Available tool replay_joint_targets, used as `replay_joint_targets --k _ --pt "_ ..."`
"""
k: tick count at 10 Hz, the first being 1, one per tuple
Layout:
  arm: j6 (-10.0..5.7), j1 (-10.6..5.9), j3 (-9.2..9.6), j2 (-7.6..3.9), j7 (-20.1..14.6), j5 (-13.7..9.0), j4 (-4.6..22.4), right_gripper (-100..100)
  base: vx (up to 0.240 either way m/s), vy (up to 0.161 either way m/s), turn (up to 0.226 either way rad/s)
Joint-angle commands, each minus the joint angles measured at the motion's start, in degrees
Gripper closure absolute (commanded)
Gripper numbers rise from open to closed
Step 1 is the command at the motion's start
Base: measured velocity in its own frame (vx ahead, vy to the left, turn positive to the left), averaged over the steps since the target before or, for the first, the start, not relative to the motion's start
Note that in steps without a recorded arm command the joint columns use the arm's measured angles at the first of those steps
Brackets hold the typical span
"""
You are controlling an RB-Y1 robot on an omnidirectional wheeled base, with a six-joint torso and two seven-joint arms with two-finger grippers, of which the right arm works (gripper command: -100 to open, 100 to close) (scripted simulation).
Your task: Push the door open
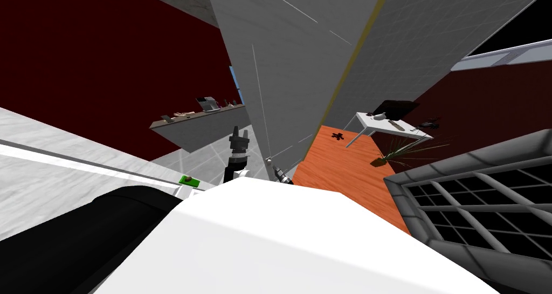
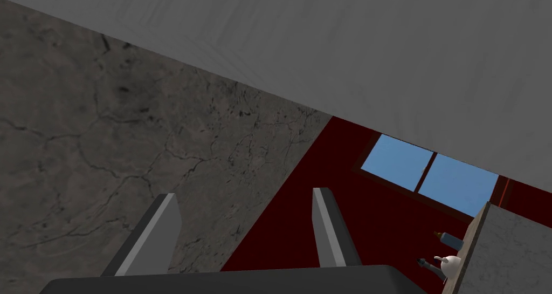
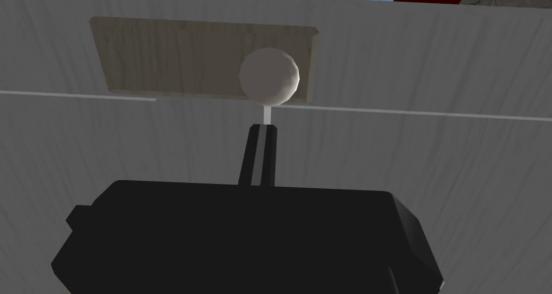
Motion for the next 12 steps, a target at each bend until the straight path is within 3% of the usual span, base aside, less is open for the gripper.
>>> replay_joint_targets --k 1,3,4,6,7,9,12 --pt "0.0 0.01 0.0 -0.01 0.0 0.0 0.0 100 -0.013 -0.014 0.0" --pt "0.0 0.01 0.0 -0.01 0.0 0.0 0.0 100 -0.003 -0.003 0.0" --pt "0.3 0.2 -1.32 -0.45 0.39 -0.38 -0.1 -100 -0.14 -0.011 -0.157" --pt "0.53 0.34 -2.37 0.24 0.69 -0.68 -0.18 -100 -0.204 -0.071 -0.11" --pt "0.28 0.16 -2.01 0.14 0.57 -0.58 0.21 -100 -0.085 -0.019 -0.005" --pt "0.38 -0.07 -2.5 -0.3 0.75 -0.59 0.56 -100 0.098 0.1 0.029" --pt "0.49 -0.35 -2.99 0.04 0.9 -0.58 0.92 -100 0.153 0.149 0.022"
